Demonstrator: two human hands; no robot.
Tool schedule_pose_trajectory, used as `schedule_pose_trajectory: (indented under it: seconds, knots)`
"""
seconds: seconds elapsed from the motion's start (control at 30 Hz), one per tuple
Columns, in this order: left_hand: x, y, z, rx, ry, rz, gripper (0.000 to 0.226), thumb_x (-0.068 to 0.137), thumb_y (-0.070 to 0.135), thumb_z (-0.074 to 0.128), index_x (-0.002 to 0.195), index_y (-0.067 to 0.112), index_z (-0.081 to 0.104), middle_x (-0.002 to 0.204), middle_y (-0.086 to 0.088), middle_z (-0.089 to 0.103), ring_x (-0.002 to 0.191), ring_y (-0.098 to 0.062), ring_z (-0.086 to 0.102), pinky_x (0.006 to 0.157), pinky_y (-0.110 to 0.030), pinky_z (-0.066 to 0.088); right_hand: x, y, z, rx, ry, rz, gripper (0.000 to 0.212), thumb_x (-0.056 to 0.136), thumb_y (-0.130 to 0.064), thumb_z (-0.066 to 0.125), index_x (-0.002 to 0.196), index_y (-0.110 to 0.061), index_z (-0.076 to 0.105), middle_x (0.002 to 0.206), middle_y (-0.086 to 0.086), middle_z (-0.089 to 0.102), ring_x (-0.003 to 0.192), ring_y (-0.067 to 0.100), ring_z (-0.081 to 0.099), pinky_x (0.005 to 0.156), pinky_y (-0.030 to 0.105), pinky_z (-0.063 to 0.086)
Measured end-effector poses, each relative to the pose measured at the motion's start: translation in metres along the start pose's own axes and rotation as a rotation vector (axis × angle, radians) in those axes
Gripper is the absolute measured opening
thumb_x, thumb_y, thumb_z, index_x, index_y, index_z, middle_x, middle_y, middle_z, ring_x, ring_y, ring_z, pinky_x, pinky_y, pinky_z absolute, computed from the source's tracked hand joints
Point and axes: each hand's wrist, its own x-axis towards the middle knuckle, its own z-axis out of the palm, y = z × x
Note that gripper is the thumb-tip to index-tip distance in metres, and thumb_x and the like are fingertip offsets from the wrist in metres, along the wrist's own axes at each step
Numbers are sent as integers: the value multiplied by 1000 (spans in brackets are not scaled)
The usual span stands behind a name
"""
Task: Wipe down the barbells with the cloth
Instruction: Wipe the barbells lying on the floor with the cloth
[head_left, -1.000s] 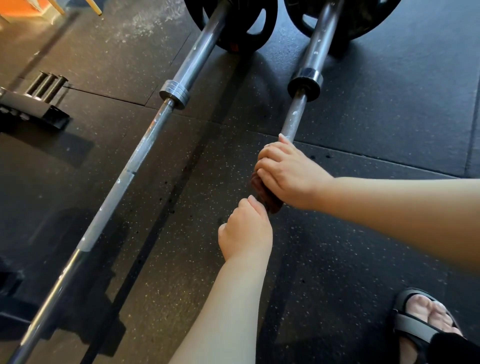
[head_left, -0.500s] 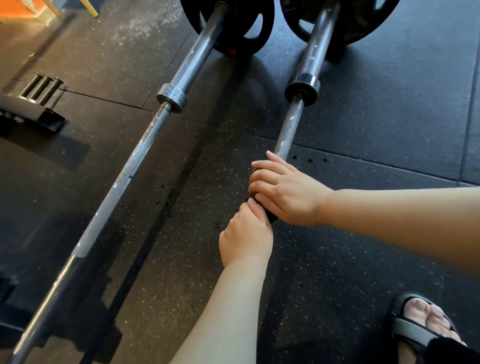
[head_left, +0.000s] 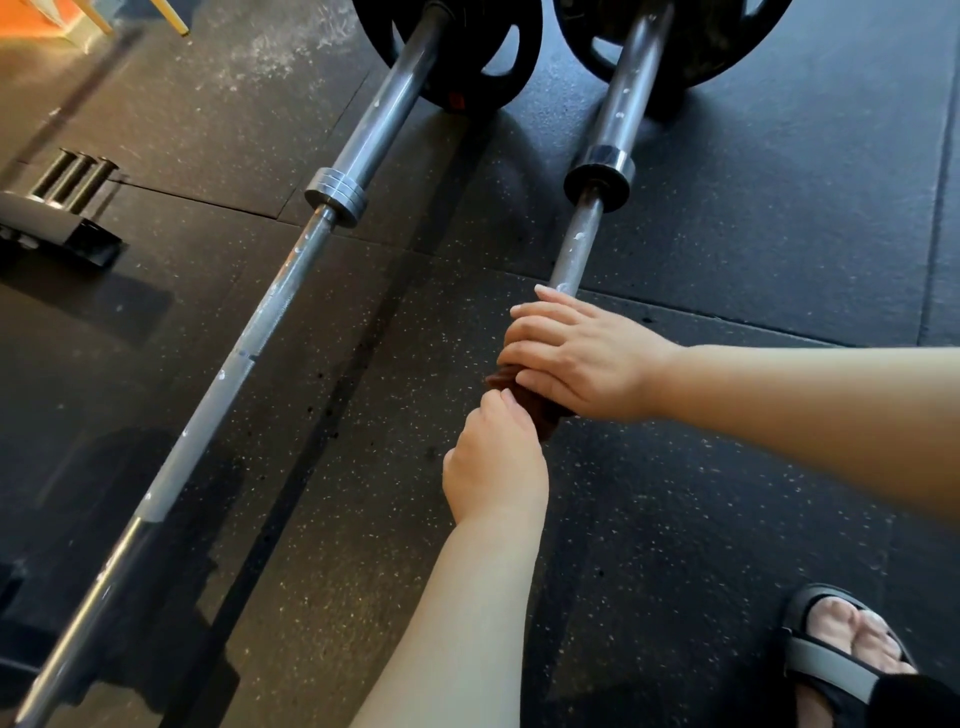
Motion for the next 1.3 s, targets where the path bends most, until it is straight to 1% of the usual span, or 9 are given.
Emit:
schedule_pose_trajectory:
  seconds: [0.1, 0.2, 0.27, 0.37, 0.53, 0.77, 0.97, 1.13, 1.3]
  knots:
    - [3, 1, 1, -26, -22, 27, 41, 110, 42, 19, 117, 21, 54, 107, 1, 65, 92, -15, 62, 92, -43, 54, 0, -2, 0, 1, 52, 93, 50, 109, -46, 25, 133, -21, 61, 135, 2, 57, 144, 27, 36, 128, 44, 7]
    - [2, -2, 3, -33, -20, 15, 46, 109, 46, 15, 115, 22, 54, 108, 1, 66, 94, -19, 64, 91, -45, 53, -1, -27, 14, 76, 112, 181, 52, 107, -43, 26, 126, -17, 66, 133, 2, 58, 145, 30, 33, 127, 47, 5]
    - [3, -3, 6, -29, -14, -1, 48, 108, 46, 14, 115, 21, 54, 108, 1, 66, 94, -19, 65, 91, -44, 53, -2, -26, 12, 97, 75, 101, 48, 107, -42, 28, 124, -19, 68, 129, -1, 61, 143, 28, 36, 128, 47, 5]
    - [1, -5, 6, -55, -12, -6, 44, 108, 47, 14, 109, 25, 52, 94, 8, 60, 80, -8, 57, 88, -40, 55, 2, -2, -1, 9, 16, 14, 46, 109, -44, 27, 129, -24, 63, 130, -3, 61, 141, 24, 42, 128, 43, 2]
    - [2, -4, 7, -58, -13, -5, 50, 108, 48, 13, 112, 22, 56, 95, 7, 63, 83, -11, 63, 87, -42, 57, 5, -5, 5, 67, 140, 240, 51, 106, -43, 24, 127, -16, 63, 134, 4, 57, 146, 31, 33, 127, 45, 3]
    - [3, -5, 6, -61, -25, 6, 49, 109, 48, 15, 115, 22, 57, 95, 9, 58, 83, -10, 58, 87, -39, 55, 0, -9, 3, 20, 41, 54, 48, 108, -44, 26, 127, -21, 64, 131, 0, 61, 144, 28, 39, 128, 45, 8]
    - [2, -4, 6, -47, -13, -9, 51, 108, 47, 14, 112, 21, 57, 98, 3, 67, 87, -15, 64, 88, -43, 55, 8, -1, 1, 41, 141, 231, 50, 106, -41, 26, 121, -14, 66, 129, 6, 60, 141, 33, 39, 126, 48, 11]
    - [1, -3, 5, -65, -17, 9, 47, 108, 47, 15, 106, 25, 57, 97, 6, 64, 82, -12, 56, 88, -41, 50, -1, -18, 10, 67, 93, 74, 45, 107, -40, 32, 121, -18, 68, 129, -1, 62, 145, 29, 35, 128, 48, 10]
    - [3, -3, 4, -54, -59, -12, 34, 108, 49, 17, 101, 32, 45, 96, 13, 59, 85, -5, 58, 90, -33, 52, 2, -5, -1, 71, 43, 132, 54, 107, -47, 20, 130, -25, 63, 134, -5, 58, 147, 24, 35, 128, 41, 3]
